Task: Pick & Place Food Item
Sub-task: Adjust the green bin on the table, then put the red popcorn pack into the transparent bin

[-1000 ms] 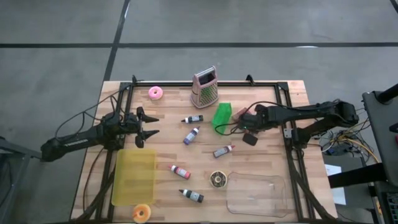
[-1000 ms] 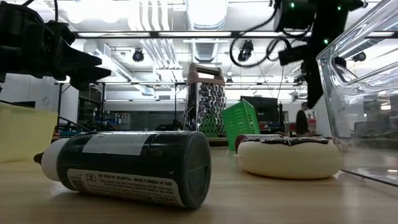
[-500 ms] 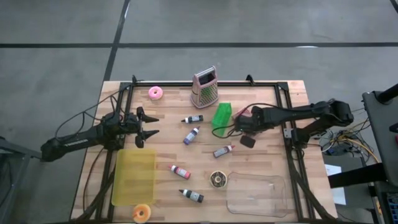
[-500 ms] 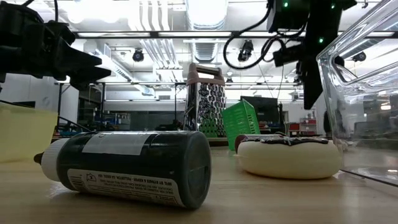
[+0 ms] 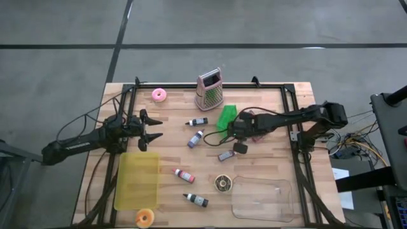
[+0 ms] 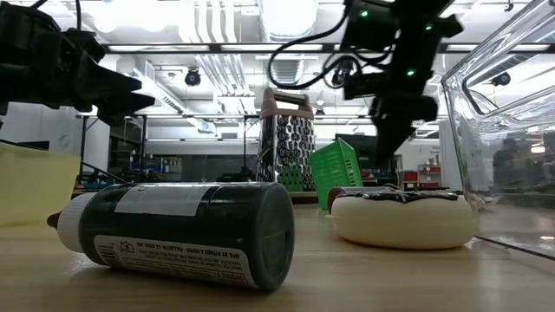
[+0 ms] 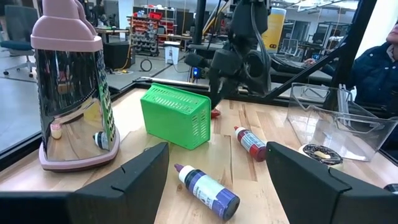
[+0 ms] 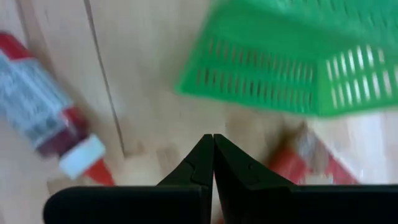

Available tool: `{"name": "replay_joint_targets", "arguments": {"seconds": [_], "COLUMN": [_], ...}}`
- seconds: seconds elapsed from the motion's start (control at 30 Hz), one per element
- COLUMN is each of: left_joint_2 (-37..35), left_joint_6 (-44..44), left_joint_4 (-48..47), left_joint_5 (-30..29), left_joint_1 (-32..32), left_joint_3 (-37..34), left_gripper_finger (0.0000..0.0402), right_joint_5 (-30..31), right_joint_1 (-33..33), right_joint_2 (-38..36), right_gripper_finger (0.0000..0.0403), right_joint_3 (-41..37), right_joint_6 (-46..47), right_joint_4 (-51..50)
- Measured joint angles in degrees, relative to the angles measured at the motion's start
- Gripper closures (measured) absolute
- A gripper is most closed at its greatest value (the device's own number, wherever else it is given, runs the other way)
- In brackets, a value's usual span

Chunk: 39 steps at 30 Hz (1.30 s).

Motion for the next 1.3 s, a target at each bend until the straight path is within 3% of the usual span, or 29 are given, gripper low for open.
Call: {"name": "replay_joint_targets", "arguments": {"seconds": [0.23,0.6,0.87,1.07,1.3], "left_joint_2": [0.0,-0.01,0.13,0.72,1.67], "left_joint_6": [-0.01,-0.01,-0.01,-0.03,-0.03], "left_joint_4": [0.0,-0.02,-0.03,-0.03,-0.02], "left_joint_5": [-0.01,-0.01,0.05,0.24,0.42], "left_joint_1": [0.04,0.02,0.02,0.0,-0.02], "left_joint_3": [-0.01,-0.01,-0.01,-0.01,0.01], "left_gripper_finger": [0.0129,0.0129,0.0129,0.0129,0.0129], "right_joint_5": [5.72,6.03,6.34,5.29,-8.84], "right_joint_1": [-1.24,-2.09,-1.81,-1.29,-3.6], "right_joint_2": [7.72,14.28,10.41,3.22,-6.58], "right_gripper_finger": [0.0395,0.0395,0.0395,0.0395,0.0395], "right_joint_3": [8.32,18.86,15.86,10.11,-0.49], "right_joint_6": [-7.26,-12.27,-8.32,-3.71,2.43], "right_joint_4": [1.45,-1.71,-4.57,-7.94,-9.04]}}
